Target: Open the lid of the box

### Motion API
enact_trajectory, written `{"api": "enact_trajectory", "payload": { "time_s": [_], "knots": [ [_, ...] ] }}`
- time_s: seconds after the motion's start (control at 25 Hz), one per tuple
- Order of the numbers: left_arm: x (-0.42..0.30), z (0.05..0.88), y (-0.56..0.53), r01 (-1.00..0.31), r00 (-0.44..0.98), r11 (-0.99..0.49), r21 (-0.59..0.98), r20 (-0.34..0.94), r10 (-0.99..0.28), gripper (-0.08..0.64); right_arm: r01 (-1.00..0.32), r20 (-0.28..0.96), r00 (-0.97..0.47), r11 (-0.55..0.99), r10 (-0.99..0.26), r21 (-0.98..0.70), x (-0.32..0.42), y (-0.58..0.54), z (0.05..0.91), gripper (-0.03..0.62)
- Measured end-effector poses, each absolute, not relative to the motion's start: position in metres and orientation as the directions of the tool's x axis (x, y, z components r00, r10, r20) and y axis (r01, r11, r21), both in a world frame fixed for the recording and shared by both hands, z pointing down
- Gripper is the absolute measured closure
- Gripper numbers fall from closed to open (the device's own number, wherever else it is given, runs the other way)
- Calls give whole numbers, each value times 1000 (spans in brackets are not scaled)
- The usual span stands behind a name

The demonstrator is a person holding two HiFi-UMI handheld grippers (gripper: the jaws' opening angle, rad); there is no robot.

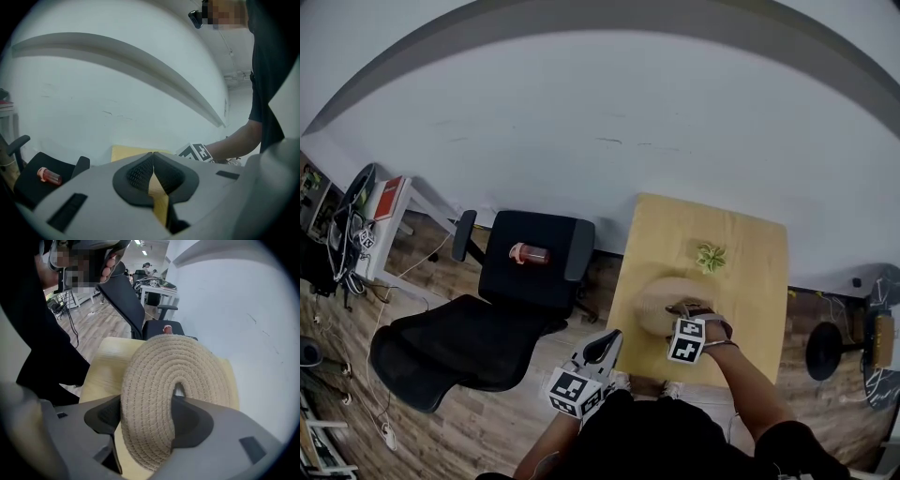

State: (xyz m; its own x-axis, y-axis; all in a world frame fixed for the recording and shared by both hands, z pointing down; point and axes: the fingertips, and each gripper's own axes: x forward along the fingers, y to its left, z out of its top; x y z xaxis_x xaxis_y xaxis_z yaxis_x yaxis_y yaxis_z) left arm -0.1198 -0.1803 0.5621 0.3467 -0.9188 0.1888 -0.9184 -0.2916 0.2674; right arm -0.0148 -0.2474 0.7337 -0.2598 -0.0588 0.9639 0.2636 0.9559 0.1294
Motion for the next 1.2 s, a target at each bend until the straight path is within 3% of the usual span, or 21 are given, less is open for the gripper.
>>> {"api": "enact_trajectory", "payload": {
  "time_s": [0.4,0.84,1.2],
  "knots": [
    [-118,566,-184,-921,331,-272,278,193,-924,540,251,954,-295,958,-62,140,-12,-243,722,268],
    [-94,561,-199,-903,380,-323,281,177,-908,540,198,934,-328,956,-146,218,11,-248,683,268],
    [-53,557,-220,-865,472,-417,280,171,-865,540,47,920,-345,975,-188,216,69,-260,671,268]
  ]
}}
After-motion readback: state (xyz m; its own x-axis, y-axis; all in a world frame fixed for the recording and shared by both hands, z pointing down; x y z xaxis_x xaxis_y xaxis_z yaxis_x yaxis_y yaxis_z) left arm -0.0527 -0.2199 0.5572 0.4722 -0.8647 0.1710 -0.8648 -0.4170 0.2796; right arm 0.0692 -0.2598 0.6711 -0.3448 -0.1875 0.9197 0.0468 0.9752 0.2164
